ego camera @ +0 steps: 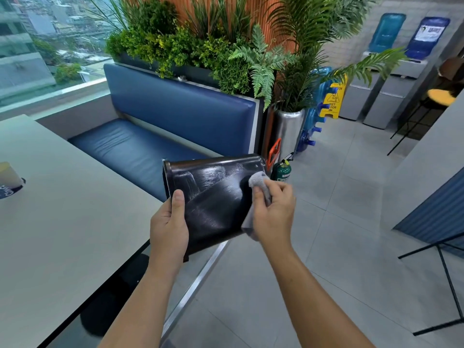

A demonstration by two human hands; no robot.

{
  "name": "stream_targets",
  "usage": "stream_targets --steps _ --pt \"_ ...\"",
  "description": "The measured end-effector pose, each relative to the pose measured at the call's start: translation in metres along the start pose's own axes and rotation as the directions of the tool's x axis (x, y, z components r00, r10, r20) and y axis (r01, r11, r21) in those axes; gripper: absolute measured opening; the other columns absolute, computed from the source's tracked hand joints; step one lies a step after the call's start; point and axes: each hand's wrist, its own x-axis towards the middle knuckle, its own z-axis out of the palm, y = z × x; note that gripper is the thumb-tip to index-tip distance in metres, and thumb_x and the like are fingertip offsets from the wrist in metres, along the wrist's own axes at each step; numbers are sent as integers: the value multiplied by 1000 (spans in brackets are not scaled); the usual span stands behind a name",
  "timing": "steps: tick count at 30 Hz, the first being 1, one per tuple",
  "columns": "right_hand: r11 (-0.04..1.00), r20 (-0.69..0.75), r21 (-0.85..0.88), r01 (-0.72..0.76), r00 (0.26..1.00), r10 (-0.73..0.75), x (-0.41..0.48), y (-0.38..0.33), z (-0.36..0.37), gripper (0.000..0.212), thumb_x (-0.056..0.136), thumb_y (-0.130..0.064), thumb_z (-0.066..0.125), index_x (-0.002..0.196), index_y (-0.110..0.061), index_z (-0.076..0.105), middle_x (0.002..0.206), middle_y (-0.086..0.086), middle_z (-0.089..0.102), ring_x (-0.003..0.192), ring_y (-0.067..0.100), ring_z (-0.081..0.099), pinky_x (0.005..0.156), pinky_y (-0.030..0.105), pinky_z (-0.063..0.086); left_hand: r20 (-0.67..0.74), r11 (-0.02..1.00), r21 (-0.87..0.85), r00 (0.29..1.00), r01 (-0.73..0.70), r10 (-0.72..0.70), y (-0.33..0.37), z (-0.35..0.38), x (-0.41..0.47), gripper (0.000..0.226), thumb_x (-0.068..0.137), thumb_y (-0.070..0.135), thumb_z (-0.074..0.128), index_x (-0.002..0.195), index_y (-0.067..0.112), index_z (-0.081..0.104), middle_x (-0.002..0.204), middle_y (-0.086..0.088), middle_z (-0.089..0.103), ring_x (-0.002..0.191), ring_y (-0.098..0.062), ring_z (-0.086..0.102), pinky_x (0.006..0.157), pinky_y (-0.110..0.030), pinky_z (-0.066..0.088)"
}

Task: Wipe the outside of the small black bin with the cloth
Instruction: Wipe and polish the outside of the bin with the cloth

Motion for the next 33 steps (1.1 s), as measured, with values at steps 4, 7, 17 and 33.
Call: stream_targets --steps 4,7,17,33 --pt "984 154 -5 -177 972 176 17 18 -7 18 103 -25 60 118 -24 71 117 -3 62 108 14 58 104 39 49 81 999 14 996 -31 29 7 6 -5 36 112 44 45 117 30 78 104 17 81 100 0 74 84 -15 56" --pt "962 182 89 -259 954 240 13 21 -12 15 105 -24 57 109 -29 70 103 -9 70 98 9 64 95 40 55 141 1000 18 990 -9 6 6 8 -4 30 109 46 50 116 34 77 109 14 81 105 -5 74 88 -20 57" --pt "862 245 276 -424 899 364 -3 40 -6 24 105 -22 58 98 -42 71 99 -4 75 101 23 71 90 46 57 366 927 43 857 373 -362 27 -4 32 89 86 89 40 128 19 75 118 -9 81 112 -30 77 92 -44 63" --pt "864 336 282 -417 886 319 -18 47 -9 16 106 -26 59 111 -35 70 106 -11 75 103 10 70 95 35 57 344 826 -44 785 562 -516 44 -22 54 47 102 37 48 106 -3 73 88 -21 77 67 -34 77 58 -37 64"
